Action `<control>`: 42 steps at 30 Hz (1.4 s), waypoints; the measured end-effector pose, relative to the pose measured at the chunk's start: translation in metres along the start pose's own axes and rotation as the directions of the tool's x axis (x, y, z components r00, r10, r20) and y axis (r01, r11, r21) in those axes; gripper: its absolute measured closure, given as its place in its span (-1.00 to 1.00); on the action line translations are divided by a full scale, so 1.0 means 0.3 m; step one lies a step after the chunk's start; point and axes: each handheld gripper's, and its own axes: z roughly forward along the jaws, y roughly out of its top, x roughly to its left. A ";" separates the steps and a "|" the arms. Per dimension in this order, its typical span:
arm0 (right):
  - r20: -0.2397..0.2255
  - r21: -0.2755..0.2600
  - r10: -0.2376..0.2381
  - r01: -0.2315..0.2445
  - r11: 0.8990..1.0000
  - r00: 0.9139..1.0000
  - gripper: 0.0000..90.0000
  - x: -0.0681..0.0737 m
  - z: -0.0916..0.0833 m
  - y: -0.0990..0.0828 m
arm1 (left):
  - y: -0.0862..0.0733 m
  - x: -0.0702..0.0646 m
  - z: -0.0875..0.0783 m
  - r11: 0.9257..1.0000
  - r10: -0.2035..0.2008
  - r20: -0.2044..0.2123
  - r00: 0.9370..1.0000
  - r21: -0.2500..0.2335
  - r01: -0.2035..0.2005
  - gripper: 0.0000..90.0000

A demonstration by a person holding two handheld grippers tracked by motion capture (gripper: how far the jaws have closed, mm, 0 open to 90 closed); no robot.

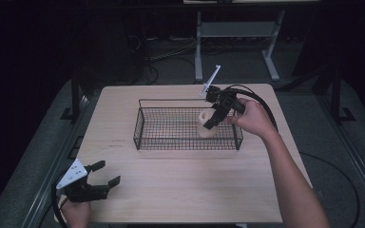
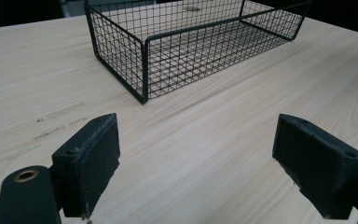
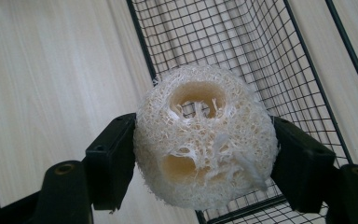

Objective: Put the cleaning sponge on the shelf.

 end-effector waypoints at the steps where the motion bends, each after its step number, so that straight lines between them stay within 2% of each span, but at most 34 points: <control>1: -0.003 -0.008 0.008 -0.008 1.000 1.000 -0.36 -0.012 0.005 0.001 | 0.000 -0.001 0.000 1.000 0.001 0.000 1.000 0.001 -0.001 -0.70; 8: -0.001 -0.018 0.027 -0.027 0.999 1.000 -0.36 -0.038 0.018 0.000 | 0.001 -0.004 0.000 1.000 0.001 -0.001 1.000 -0.002 -0.001 -0.70; 19: 0.012 -0.002 0.051 -0.051 0.999 0.999 -0.36 -0.076 0.059 0.001 | 0.001 -0.003 -0.001 1.000 0.000 -0.001 1.000 -0.003 0.000 -0.70; 23: 0.007 -0.010 0.060 -0.060 0.998 0.998 -0.36 -0.087 0.067 0.000 | 0.001 -0.004 -0.002 1.000 -0.001 -0.003 1.000 -0.003 0.001 -0.70; 38: 0.001 0.014 0.098 -0.098 0.995 0.995 -0.36 -0.130 0.139 0.006 | 0.000 -0.001 -0.006 1.000 -0.005 -0.002 1.000 -0.007 0.005 -0.70; 42: -0.009 0.002 0.103 -0.103 0.995 0.995 -0.36 -0.135 0.157 0.003 | 0.000 -0.002 -0.006 1.000 -0.005 -0.004 1.000 -0.008 0.005 -0.70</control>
